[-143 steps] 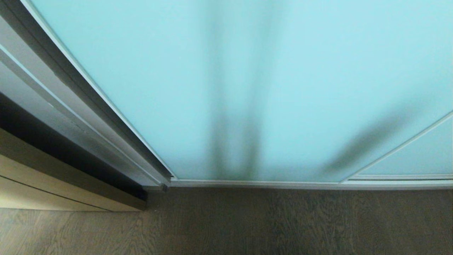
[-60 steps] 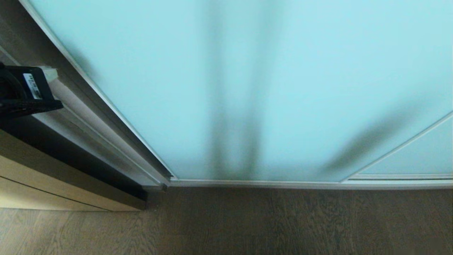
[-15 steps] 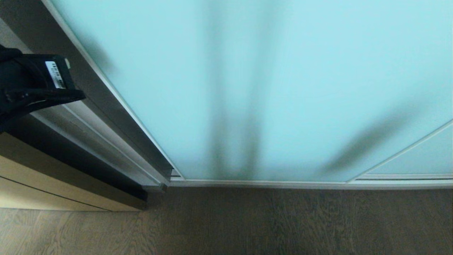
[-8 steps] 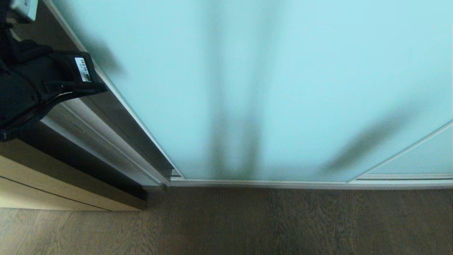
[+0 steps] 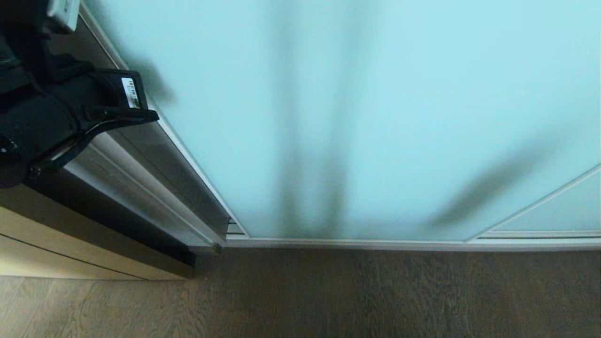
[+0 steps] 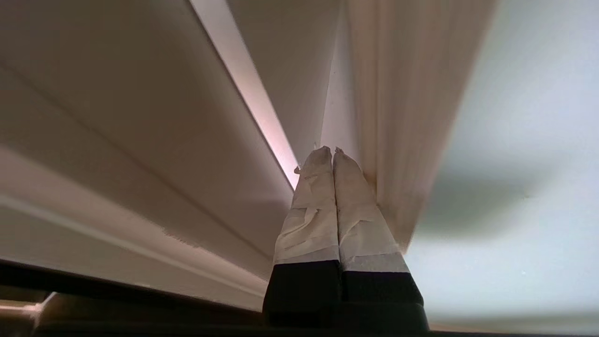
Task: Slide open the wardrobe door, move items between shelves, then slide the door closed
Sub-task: Open the door
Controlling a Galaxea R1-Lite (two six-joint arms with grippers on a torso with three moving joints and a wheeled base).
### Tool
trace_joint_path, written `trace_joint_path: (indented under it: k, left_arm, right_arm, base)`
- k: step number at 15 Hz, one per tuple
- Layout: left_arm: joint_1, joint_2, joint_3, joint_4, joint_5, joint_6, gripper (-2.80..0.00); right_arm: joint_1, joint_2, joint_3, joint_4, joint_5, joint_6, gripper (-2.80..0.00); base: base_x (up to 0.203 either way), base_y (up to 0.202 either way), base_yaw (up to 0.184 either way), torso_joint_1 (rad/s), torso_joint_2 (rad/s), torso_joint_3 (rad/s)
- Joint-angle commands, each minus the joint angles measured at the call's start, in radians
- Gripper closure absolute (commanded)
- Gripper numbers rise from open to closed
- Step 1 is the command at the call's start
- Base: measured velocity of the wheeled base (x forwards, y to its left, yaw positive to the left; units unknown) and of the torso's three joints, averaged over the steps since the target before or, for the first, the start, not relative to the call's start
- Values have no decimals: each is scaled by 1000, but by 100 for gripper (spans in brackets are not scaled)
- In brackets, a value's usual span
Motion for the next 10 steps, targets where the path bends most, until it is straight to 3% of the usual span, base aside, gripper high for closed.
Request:
trace_joint_path:
  k: [1, 6, 10]
  left_arm:
    - [-4, 32, -6, -5, 2, 1, 0]
    - [-104, 55, -44, -3, -44, 0, 0]
    - [-262, 108, -57, -4, -40, 0, 0]
  right_arm:
    - [0, 0, 1, 0, 0, 0, 0]
    - [0, 0, 1, 0, 0, 0, 0]
    - [0, 0, 0, 0, 0, 0, 0]
  base:
    - [0, 0, 0, 0, 0, 0]
    - [0, 0, 0, 0, 0, 0]
    - [0, 0, 0, 0, 0, 0]
